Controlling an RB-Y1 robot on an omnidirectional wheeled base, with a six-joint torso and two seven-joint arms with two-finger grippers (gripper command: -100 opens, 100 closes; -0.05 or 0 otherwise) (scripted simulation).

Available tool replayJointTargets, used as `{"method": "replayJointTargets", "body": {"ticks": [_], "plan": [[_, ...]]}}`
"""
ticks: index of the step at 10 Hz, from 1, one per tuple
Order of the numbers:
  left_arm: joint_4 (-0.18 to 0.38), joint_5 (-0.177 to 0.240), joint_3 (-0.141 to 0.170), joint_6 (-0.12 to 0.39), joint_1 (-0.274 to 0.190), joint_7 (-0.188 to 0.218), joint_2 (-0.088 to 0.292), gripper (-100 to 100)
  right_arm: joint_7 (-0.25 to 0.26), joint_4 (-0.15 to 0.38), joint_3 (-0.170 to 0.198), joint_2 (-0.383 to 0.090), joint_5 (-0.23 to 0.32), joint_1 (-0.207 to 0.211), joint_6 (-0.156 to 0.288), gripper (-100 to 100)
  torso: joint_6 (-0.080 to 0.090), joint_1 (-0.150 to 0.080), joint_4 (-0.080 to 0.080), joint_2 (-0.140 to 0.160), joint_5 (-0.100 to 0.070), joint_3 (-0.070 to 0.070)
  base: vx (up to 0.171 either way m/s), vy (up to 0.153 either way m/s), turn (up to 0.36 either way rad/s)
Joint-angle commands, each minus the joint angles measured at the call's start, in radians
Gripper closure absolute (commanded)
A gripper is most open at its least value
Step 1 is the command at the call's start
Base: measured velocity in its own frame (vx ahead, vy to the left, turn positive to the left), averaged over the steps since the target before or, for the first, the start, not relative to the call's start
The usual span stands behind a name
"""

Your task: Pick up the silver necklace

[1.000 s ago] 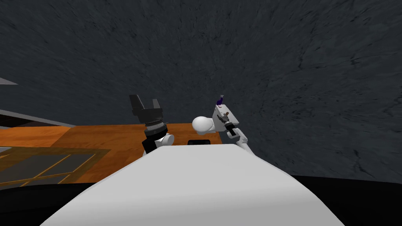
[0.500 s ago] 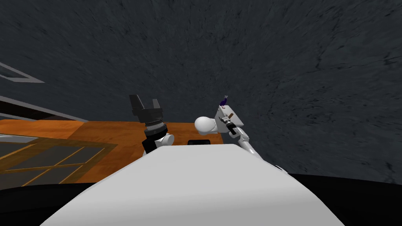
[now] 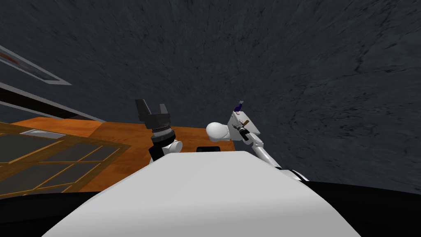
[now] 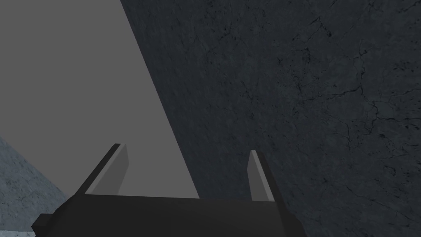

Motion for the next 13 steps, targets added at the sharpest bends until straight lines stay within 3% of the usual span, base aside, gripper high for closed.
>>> {"method": "replayJointTargets", "body": {"ticks": [1,3,5,10,12,13], "plan": [[0.000,0.000,0.000,0.000,0.000,0.000,0.000,0,0.021,0.046,-0.001,-0.007,0.017,-0.018,0.006,-100,0.000,0.000,0.000,0.000,0.000,0.000,-0.011,0.028,0.059],[0.000,0.000,0.000,0.000,0.000,0.000,0.000,0,0.074,0.109,0.012,-0.048,0.080,-0.046,0.058,-100,0.000,-0.001,0.000,0.000,0.000,0.000,-0.014,0.036,0.173],[0.000,0.000,0.000,0.000,0.000,0.000,0.000,0,0.074,0.123,0.012,-0.048,0.080,-0.046,0.058,-100,0.001,-0.001,0.000,0.000,0.000,0.000,-0.011,0.015,0.005],[0.000,0.000,0.000,0.000,0.000,0.000,0.000,0,0.169,0.284,0.045,-0.126,0.206,-0.095,0.173,-100,0.000,-0.002,0.000,0.002,0.000,0.001,-0.031,0.019,0.168],[0.000,0.000,0.000,0.000,0.000,0.000,0.000,0,0.193,0.333,0.057,-0.148,0.243,-0.106,0.210,-100,0.001,-0.002,0.001,0.002,0.000,0.001,-0.043,0.008,0.150],[0.000,0.000,0.000,0.000,0.000,0.000,0.000,0,0.193,0.333,0.057,-0.148,0.243,-0.106,0.210,-100,0.001,-0.003,0.001,0.002,0.000,0.001,-0.027,-0.005,0.034]]}}
